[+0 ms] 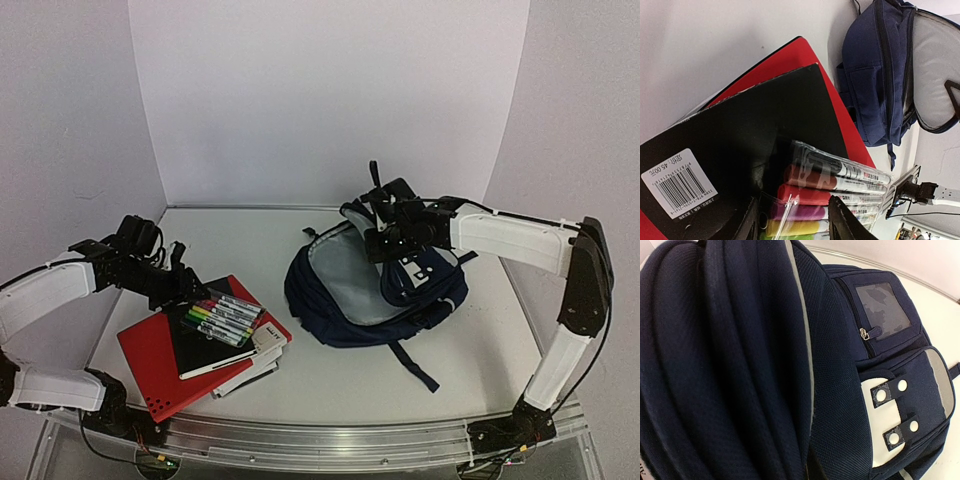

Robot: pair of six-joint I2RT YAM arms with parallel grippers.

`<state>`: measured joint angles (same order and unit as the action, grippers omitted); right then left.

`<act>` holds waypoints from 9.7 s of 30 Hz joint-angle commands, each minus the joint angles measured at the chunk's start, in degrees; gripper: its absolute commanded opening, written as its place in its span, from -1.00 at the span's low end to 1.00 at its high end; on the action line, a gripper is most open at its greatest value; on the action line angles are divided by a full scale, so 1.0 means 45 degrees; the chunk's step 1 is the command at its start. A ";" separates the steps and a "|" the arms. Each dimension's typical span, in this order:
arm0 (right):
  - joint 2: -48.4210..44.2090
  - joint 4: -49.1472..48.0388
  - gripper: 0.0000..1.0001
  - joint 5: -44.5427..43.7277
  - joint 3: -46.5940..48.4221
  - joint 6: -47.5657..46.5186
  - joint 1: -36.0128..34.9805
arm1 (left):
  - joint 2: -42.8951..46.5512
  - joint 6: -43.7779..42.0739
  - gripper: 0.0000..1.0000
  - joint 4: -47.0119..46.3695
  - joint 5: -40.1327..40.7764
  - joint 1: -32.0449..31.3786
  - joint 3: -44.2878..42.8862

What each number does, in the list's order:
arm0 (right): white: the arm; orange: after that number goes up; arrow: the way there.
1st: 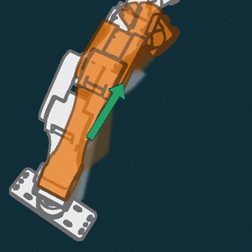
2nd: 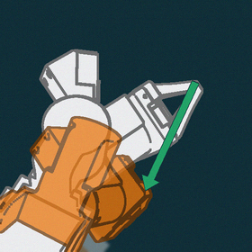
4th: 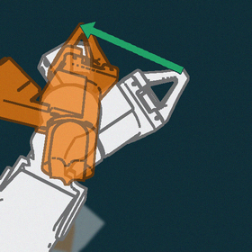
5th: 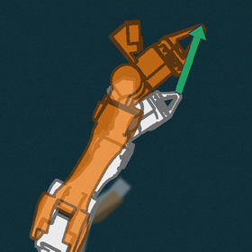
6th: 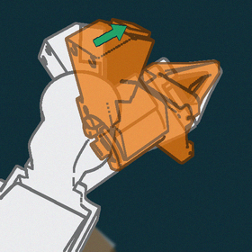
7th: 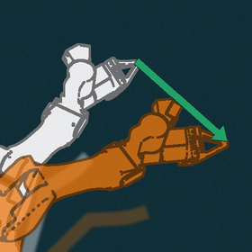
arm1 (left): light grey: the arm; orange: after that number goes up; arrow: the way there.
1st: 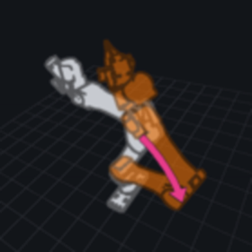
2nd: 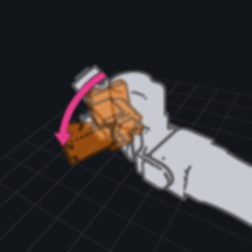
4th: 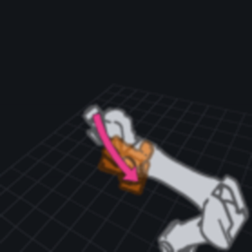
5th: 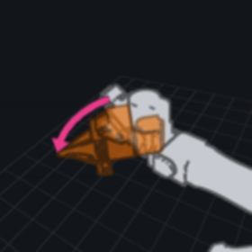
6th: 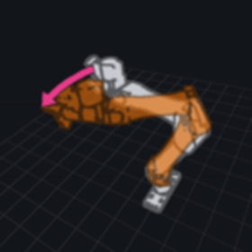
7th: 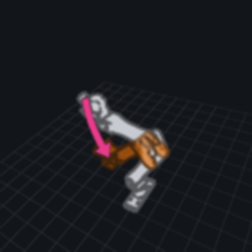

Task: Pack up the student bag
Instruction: Pick up the stationery from the center of the board, then place the stationery in the student bag, then pick up the book from the center of the board, then place the book in the student bag.

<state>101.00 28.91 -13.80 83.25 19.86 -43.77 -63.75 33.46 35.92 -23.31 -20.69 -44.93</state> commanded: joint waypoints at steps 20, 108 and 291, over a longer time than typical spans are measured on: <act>-0.1207 -0.0903 -1.00 -0.0189 0.0094 0.0335 -0.0052 | 0.0042 -0.0035 -0.99 0.0335 -0.0669 0.0026 0.0193; -0.0256 -0.2227 -1.00 -0.0026 0.2744 0.2954 -0.1090 | -1.3302 0.6088 -0.28 -0.9209 0.2158 -0.6494 -0.8626; -0.0990 -0.0974 -1.00 0.0055 0.3414 0.2189 -0.0909 | -1.0051 0.0478 0.08 -0.5929 0.0414 -0.1536 -0.8967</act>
<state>100.53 37.15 -9.95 95.93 30.02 -47.44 -112.87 42.54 1.24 -27.21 -27.83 -82.02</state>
